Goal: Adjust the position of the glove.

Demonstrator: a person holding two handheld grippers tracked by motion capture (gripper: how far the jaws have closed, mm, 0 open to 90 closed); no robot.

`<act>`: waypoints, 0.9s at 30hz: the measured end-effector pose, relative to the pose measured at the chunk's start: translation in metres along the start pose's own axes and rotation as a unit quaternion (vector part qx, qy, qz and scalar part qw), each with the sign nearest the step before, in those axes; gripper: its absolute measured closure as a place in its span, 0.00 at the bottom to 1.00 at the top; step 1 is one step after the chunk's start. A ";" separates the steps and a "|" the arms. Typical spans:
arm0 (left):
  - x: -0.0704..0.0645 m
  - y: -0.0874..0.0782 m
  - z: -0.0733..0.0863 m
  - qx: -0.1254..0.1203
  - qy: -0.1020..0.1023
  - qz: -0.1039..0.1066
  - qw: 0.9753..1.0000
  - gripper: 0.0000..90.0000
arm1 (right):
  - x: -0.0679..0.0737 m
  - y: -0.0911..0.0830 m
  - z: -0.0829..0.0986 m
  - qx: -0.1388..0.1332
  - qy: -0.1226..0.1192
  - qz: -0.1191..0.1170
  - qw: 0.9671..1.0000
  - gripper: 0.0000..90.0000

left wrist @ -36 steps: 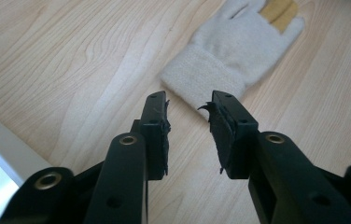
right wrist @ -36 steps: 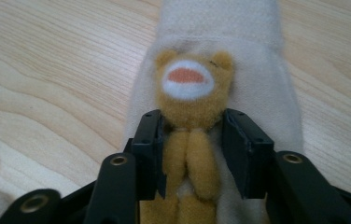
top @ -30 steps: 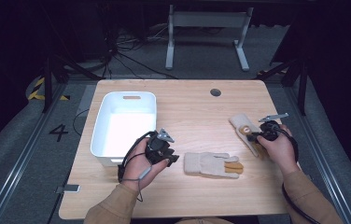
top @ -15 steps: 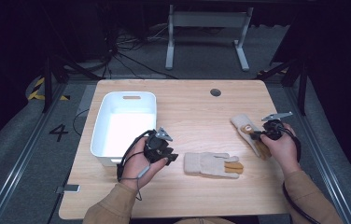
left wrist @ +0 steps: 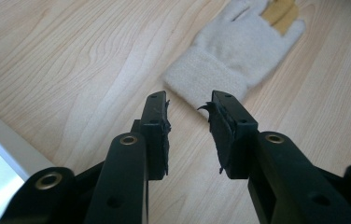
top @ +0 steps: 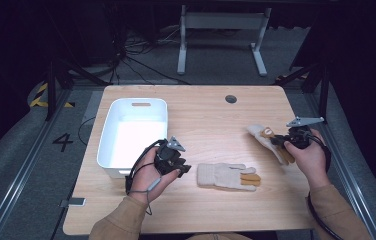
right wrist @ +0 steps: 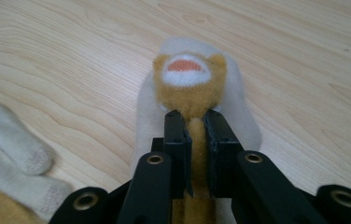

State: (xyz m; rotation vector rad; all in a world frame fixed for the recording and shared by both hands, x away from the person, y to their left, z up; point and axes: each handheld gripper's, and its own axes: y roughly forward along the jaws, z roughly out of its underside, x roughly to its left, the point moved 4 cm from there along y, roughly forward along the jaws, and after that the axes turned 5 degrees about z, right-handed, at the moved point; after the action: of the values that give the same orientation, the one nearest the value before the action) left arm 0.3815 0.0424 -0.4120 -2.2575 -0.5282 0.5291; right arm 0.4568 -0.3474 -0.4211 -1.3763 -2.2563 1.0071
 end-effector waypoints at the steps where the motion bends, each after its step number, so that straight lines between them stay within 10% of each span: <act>1: 0.000 0.000 0.000 0.000 0.000 0.000 1.000 0.75 | 0.001 -0.003 -0.001 -0.001 -0.002 0.000 1.000 0.90; 15: 0.000 -0.001 -0.004 -0.004 0.005 0.001 1.000 0.75 | 0.028 -0.028 -0.014 -0.026 -0.040 -0.041 0.998 0.90; 27: -0.001 -0.001 -0.009 -0.005 0.004 0.011 1.000 0.75 | 0.066 -0.047 -0.020 -0.042 -0.091 -0.101 0.990 0.90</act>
State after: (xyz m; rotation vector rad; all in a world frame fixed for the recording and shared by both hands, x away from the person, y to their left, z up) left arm 0.3851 0.0377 -0.4050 -2.2756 -0.5035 0.5307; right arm 0.4060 -0.2961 -0.3797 -1.0981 -2.5372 1.0154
